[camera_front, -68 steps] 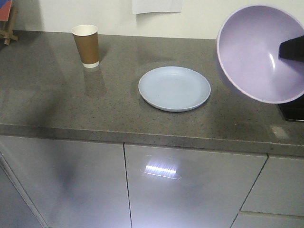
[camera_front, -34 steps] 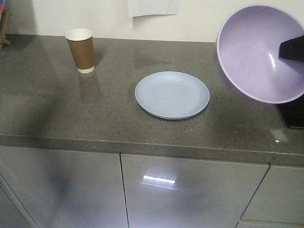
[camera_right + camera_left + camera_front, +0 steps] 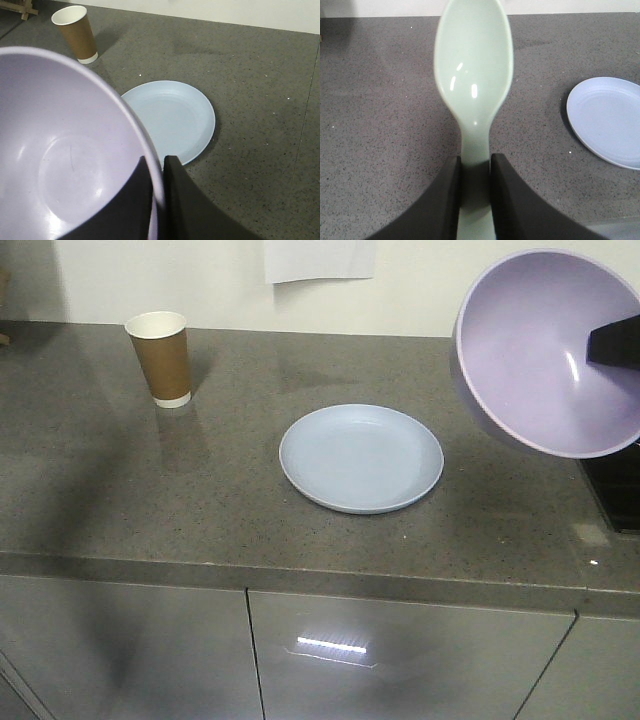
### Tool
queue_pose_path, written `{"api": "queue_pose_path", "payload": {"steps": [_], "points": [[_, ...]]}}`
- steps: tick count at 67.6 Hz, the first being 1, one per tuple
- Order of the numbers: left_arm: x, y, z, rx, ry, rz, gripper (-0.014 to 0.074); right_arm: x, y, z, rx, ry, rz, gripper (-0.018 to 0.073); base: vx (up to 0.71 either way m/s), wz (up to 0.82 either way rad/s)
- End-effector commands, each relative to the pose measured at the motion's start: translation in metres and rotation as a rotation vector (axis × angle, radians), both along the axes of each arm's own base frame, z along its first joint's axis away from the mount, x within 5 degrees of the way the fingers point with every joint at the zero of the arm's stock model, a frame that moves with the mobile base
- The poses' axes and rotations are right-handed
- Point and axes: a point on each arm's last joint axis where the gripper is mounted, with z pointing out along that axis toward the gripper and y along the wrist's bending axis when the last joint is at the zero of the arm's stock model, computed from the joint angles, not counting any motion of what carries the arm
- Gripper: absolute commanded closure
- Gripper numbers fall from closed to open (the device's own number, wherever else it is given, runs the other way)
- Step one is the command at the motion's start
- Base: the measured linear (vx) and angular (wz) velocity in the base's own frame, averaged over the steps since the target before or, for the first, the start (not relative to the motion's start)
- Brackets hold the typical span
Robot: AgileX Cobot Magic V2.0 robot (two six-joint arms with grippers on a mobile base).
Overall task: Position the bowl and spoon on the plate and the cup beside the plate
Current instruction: 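Approach and stop with the pale blue plate centered ahead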
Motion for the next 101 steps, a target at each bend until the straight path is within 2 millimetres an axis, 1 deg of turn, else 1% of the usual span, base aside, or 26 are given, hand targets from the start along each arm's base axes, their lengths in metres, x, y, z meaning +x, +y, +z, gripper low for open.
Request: {"api": "queue_pose_path", "payload": {"steps": [1, 101], "points": [[-0.0057, -0.0022, 0.0164, -0.018, -0.100, 0.003, 0.0604, -0.0047, -0.0006, 0.0176, 0.027, -0.101, -0.020, 0.0565, 0.07, -0.01], [-0.0057, -0.0022, 0.0164, -0.018, -0.100, 0.003, 0.0604, -0.0047, -0.0006, 0.0176, 0.027, -0.101, -0.020, 0.0565, 0.05, -0.03]]}}
